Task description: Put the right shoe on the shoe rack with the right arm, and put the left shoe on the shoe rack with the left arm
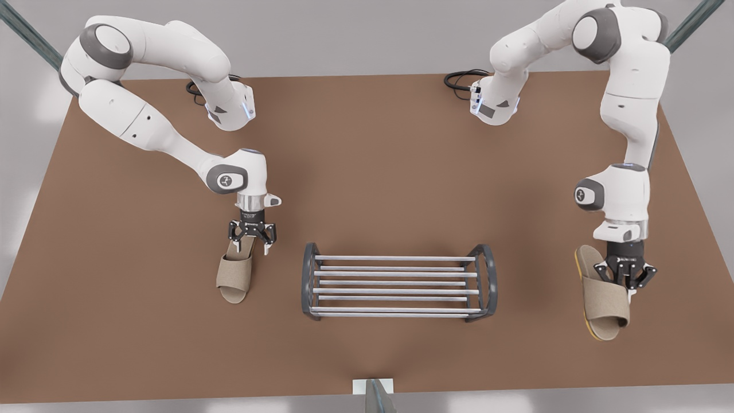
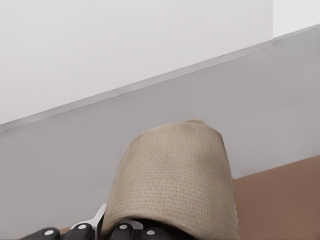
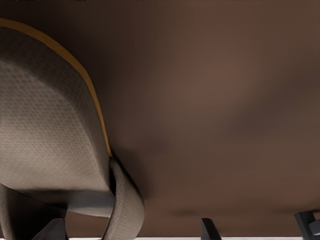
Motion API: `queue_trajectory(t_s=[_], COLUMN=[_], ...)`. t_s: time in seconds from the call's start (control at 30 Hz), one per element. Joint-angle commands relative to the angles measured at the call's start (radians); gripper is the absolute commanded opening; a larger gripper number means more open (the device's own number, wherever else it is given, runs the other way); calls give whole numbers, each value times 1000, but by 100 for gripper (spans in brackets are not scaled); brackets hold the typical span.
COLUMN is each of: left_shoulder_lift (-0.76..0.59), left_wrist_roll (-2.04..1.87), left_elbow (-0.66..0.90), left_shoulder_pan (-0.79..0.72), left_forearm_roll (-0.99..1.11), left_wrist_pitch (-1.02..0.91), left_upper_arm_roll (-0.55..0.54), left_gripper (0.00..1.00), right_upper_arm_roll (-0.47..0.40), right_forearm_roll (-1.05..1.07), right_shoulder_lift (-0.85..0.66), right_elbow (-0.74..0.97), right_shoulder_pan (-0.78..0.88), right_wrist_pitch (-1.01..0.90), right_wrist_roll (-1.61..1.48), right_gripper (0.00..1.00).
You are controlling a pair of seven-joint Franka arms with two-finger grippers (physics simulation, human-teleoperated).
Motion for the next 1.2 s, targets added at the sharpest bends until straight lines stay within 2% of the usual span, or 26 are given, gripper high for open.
queue_trajectory(t_s=[0.0,0.13,0.27,0.43,0.63,0.73,0.77,0.83,0.93,1.17], left_shoulder_lift=[-67,-194,-219,-223,-116,-32,2,39,59,68], left_wrist_roll=[-23,-34,-34,-34,-31,-26,-25,-23,-20,-20], left_elbow=[0,0,-6,-1,3,69,105,123,158,158], left_shoulder_pan=[-52,-236,-477,-638,-653,-655,-736,-735,-735,-745], left_forearm_roll=[-6,-95,-177,-212,-212,-209,-209,-206,-204,-207], left_wrist_pitch=[-2,-5,-15,-15,-21,-21,-21,-21,-21,-17], left_upper_arm_roll=[-3,-1,0,2,23,40,131,157,198,201], left_gripper=[29,29,29,29,28,28,28,28,28,28], right_upper_arm_roll=[-3,-14,-15,-24,-31,-40,-46,-47,-55,-63], right_forearm_roll=[-11,-13,-13,-33,-37,-37,-37,-39,-42,-46], right_shoulder_lift=[3,9,17,24,38,44,44,49,54,60], right_elbow=[1,13,31,42,58,71,71,77,81,108], right_shoulder_pan=[0,7,9,9,14,29,34,34,34,49], right_wrist_pitch=[-2,-2,-2,0,0,0,0,1,0,8], right_wrist_roll=[69,69,68,69,69,69,69,71,69,69], right_gripper=[100,100,100,100,100,100,100,100,100,100])
